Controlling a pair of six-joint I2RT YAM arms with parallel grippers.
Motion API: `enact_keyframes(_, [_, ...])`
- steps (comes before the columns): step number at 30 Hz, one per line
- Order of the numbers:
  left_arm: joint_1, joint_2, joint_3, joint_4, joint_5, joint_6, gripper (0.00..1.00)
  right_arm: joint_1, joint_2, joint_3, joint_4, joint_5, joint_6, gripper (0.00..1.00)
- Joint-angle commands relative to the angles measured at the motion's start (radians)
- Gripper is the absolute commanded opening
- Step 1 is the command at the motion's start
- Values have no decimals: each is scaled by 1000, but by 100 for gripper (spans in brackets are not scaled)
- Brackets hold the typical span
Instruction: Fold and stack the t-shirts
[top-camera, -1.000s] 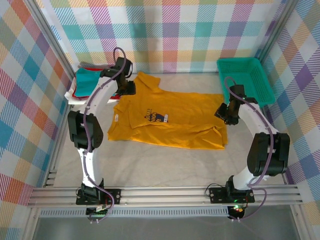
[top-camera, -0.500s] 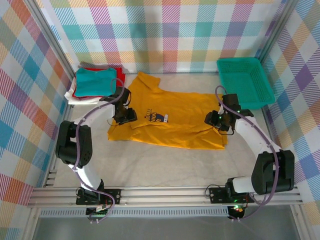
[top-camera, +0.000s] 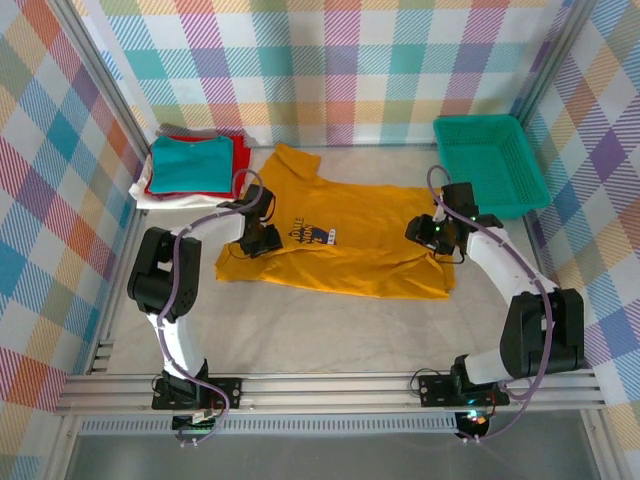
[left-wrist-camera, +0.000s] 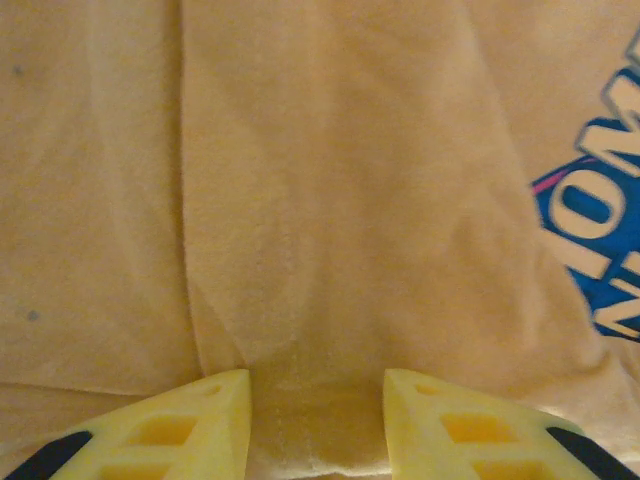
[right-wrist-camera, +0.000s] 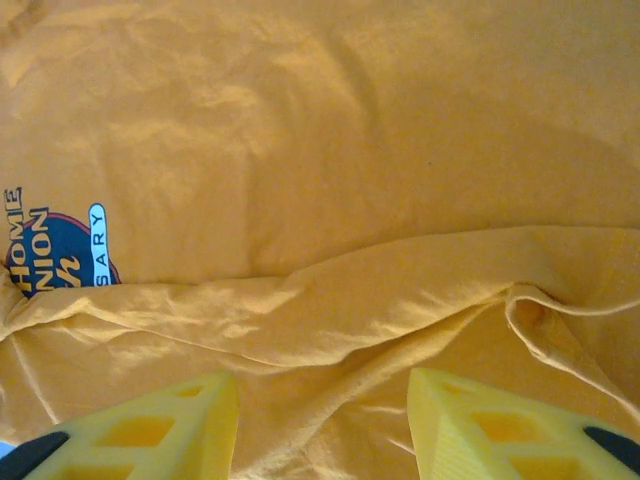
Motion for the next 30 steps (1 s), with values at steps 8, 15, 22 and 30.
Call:
enact_keyframes(8, [-8,-78,-83,45,-76,-76,42,6,29,27,39,-42,-39,49])
enact_keyframes(15, [-19,-103,-109,49,-76,-102,44,7,32,29,47,-58,-39,50])
enact_keyframes(22, [-25,-112,-146,84,-84,-113,38,7,34,37,42,-67,-45,50])
enact_keyframes(30, [-40,-98,-108,83,-100,-97,9,6,32,29,47,-78,-36,50])
